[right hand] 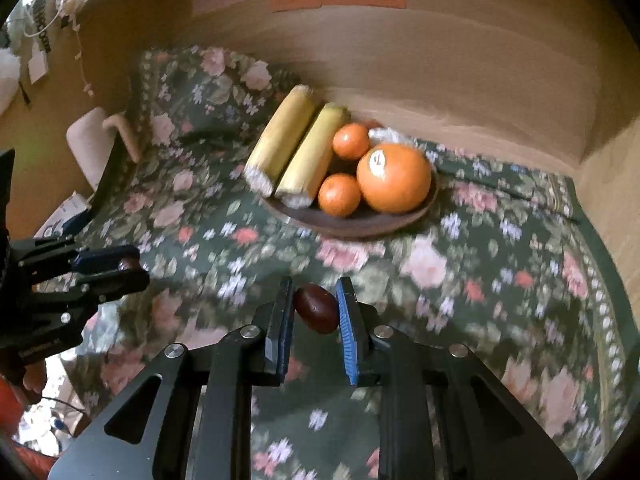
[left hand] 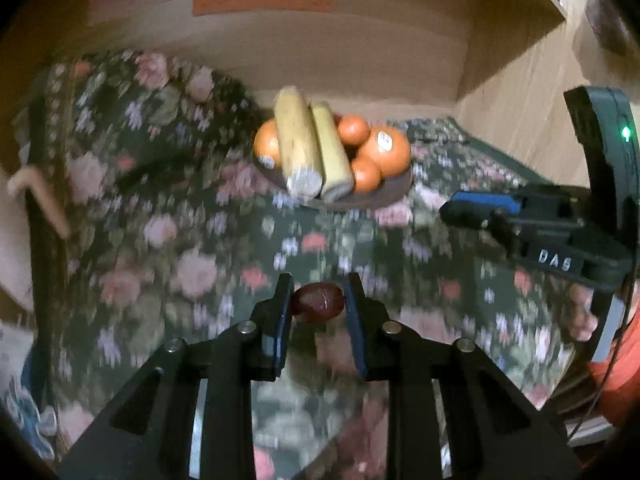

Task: Organize fruits
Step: 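Carry the plum onto the plate with the left gripper and open it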

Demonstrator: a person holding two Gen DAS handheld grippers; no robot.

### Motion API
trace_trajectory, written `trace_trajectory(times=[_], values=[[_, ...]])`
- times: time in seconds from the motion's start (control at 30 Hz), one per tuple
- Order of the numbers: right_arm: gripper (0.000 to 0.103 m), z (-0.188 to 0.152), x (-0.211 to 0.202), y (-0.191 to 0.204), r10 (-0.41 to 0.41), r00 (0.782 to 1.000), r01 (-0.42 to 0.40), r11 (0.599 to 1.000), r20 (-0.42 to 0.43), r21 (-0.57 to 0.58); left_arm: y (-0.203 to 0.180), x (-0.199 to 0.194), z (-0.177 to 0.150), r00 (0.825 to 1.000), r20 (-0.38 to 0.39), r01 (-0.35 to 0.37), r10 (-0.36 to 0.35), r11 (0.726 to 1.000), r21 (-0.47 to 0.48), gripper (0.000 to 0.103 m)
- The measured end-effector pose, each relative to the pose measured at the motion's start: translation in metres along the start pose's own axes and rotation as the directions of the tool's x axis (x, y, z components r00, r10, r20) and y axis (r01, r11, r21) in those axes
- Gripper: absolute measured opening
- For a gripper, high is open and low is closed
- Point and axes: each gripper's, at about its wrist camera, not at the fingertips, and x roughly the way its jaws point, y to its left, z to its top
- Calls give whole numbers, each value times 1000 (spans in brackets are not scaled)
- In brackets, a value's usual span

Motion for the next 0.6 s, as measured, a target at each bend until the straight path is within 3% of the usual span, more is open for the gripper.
trace_trajectory(times=[0.37,0.6], values=[[19,63,22,-21,-29,999,30,999,41,-45,-3,43,96,997,47,51,-53,998,39,26],[19,100,40,-32,-56,997,60,996,52,-72,2,68,133,997,48,61,-63,997,50,26]])
